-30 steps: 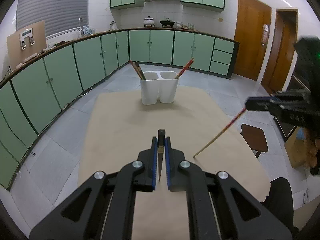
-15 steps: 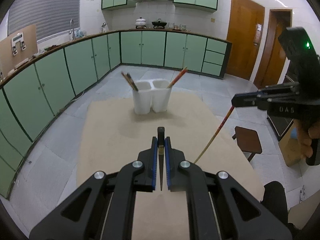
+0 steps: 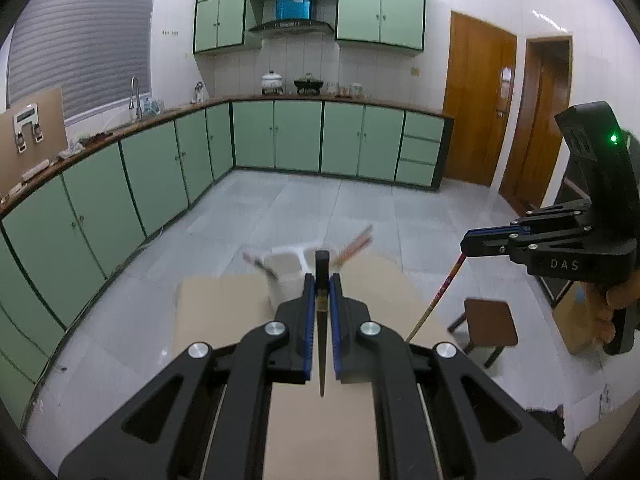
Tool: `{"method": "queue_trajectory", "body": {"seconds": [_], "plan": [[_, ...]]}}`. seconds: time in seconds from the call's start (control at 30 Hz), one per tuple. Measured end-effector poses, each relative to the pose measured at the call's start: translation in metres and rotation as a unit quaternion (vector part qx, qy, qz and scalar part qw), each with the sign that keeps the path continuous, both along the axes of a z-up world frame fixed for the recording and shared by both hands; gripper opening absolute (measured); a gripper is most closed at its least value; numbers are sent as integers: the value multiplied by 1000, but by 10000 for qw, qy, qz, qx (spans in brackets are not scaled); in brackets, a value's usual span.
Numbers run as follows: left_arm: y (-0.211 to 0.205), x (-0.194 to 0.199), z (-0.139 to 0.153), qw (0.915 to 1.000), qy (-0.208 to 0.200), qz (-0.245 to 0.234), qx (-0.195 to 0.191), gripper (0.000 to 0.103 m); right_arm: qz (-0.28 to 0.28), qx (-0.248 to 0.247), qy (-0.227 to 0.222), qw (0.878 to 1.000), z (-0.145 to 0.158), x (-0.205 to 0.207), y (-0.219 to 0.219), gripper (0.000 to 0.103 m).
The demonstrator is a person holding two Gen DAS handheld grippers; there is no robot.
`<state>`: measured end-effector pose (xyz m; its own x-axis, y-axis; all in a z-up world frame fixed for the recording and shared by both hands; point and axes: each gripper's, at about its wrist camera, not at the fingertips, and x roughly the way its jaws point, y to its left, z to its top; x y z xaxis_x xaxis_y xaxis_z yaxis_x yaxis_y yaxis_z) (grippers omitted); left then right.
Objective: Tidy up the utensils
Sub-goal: 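Lift both chopsticks and carry them over the white holder, then lower both chopsticks into the holder and open both tools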
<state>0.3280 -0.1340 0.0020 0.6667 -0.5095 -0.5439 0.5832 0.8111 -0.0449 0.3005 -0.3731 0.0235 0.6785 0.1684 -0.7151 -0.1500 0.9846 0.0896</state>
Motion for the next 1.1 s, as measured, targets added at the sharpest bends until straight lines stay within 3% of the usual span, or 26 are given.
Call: {"method": "queue_trajectory", "body": {"seconds": [0.23,0.43,0.6,0.87,0.9,0.97,1.0,1.1], "plan": [[-31,71,29,9994,-106,197,-258,6,-366,88,-293,9989,40,69,-20,6],[-64,141,26,9975,-208,436,-523,6,-608,84,-439,9971,42,135,-32,6],[-91,182,10,9952,-542,669,-463,6,-814,42,-456,9956,15,180,-45,6],[-99,220,-71,9959,-198,831,-284,7,-918,179,43,9956,-63,216,-67,6],[-96,221,-83,9958,-126,889,-200,10,-916,225,121,9955,-73,217,-69,7],[-88,222,-94,9952,-30,976,-121,36,-906,263,242,9952,-86,217,-74,23],[-82,223,-95,9942,-50,1063,-131,52,-935,244,241,9950,-89,213,-75,25],[-64,220,-87,9933,-80,1136,-200,57,-946,200,159,9952,-92,201,-79,25]]}}
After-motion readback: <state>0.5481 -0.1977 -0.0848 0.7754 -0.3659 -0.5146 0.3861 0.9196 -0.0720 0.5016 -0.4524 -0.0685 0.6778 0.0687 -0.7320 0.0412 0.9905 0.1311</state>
